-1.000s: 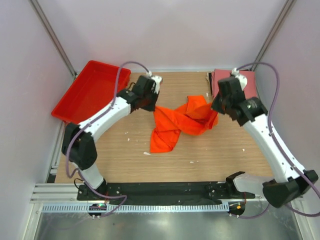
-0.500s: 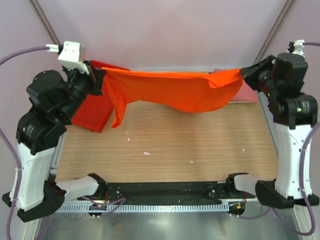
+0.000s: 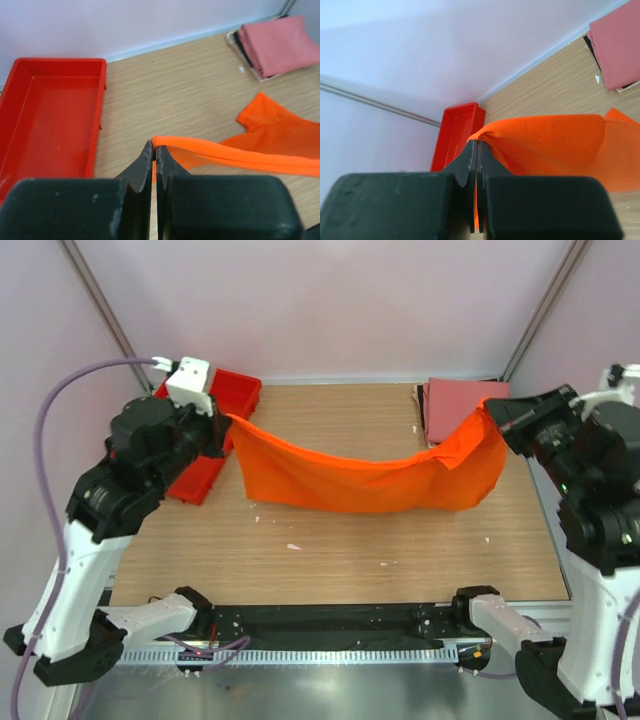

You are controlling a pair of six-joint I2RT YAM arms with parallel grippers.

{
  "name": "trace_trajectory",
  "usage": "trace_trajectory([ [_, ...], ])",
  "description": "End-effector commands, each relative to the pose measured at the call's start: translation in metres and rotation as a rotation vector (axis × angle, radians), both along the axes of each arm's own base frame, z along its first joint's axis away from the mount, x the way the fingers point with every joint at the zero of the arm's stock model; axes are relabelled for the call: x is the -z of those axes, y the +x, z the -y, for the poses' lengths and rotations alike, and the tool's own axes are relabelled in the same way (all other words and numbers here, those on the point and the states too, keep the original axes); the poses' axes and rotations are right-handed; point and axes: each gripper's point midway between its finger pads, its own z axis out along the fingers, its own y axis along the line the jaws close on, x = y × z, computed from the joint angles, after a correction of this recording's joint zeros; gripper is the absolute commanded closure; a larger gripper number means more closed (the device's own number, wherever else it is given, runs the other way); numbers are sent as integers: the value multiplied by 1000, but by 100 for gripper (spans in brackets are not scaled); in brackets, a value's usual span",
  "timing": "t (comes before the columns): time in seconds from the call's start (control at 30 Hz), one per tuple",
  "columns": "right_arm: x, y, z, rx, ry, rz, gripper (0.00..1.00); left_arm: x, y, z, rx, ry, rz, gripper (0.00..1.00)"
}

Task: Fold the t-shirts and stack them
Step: Flatten the tshirt out

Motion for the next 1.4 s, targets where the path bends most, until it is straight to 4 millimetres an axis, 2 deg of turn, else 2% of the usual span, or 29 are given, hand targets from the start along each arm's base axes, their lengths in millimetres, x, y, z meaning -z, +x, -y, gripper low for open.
trace_trajectory([
  [0.0,13,72,-13,-39,18,-9,99,1,44,4,-78,59,59,100],
  [0.07,17,110,-15,-39,13,11,99,7,74,7,-128,86,42,100],
  [0.13,4,138,-12,-15,1,63,99,1,103,-5,-206,88,63,100],
  [0.17,14,162,-11,-3,-18,41,99,-13,113,-11,-238,78,95,100],
  [0.2,9,172,-10,6,-24,53,99,-9,136,-18,-283,97,95,100],
  [0.23,-2,189,-8,15,-26,74,99,-32,143,-32,-340,87,143,100],
  [0.3,-22,198,-8,11,-24,117,99,-39,161,-36,-360,129,159,100],
  [0.33,-54,193,-10,-2,-22,186,99,-50,163,-39,-371,127,181,100],
  [0.4,-71,197,-12,-12,-30,222,99,-83,157,-41,-363,108,252,100],
  [0.43,-96,183,-11,-13,-31,274,99,-92,152,-41,-353,103,272,100],
  [0.53,-109,164,-12,-28,-31,295,99,-119,123,-33,-252,36,342,100],
  [0.57,-107,157,-12,-31,-33,292,99,-107,119,-29,-220,38,321,100],
  [0.6,-114,134,-10,-27,-32,316,99,-106,112,-25,-181,21,331,100],
  [0.63,-89,136,-10,-23,-30,253,99,-116,86,-31,-167,-9,366,100],
  [0.67,-80,130,-7,-9,-30,236,99,-87,87,-28,-147,13,312,100],
  [0.73,-49,109,-4,-2,-42,180,99,-75,70,-23,-88,1,316,100],
  [0.8,-23,95,-1,6,-52,123,99,-46,49,-23,-39,8,276,100],
  [0.83,12,93,-1,1,-62,37,99,-35,42,-20,-11,5,252,100],
  [0.9,27,65,3,9,-77,16,99,-7,17,-23,16,-13,176,100],
  [0.93,60,59,3,6,-81,-69,99,4,9,-22,31,-21,145,100],
  [1.0,77,36,3,-1,-81,-90,99,37,-14,-29,17,-53,58,100],
  [1.03,111,29,3,-6,-84,-175,99,48,-22,-31,15,-67,36,100],
  [1.07,121,16,4,-7,-83,-188,99,84,-29,-24,56,-62,-57,100],
  [1.13,175,1,5,-10,-87,-318,99,112,-46,-20,74,-108,-139,100],
  [1.17,192,-5,5,-12,-84,-354,99,145,-50,-17,77,-108,-229,100],
  [1.2,203,-16,5,-11,-83,-365,99,162,-58,-18,72,-120,-284,100],
  [1.23,240,-25,5,-13,-80,-467,99,177,-59,-14,61,-158,-331,100],
  [1.3,281,-40,1,-32,-55,-549,99,183,-69,-3,65,-191,-361,100],
  [1.37,302,-51,7,8,-53,-602,99,187,-76,6,91,-225,-389,100],
])
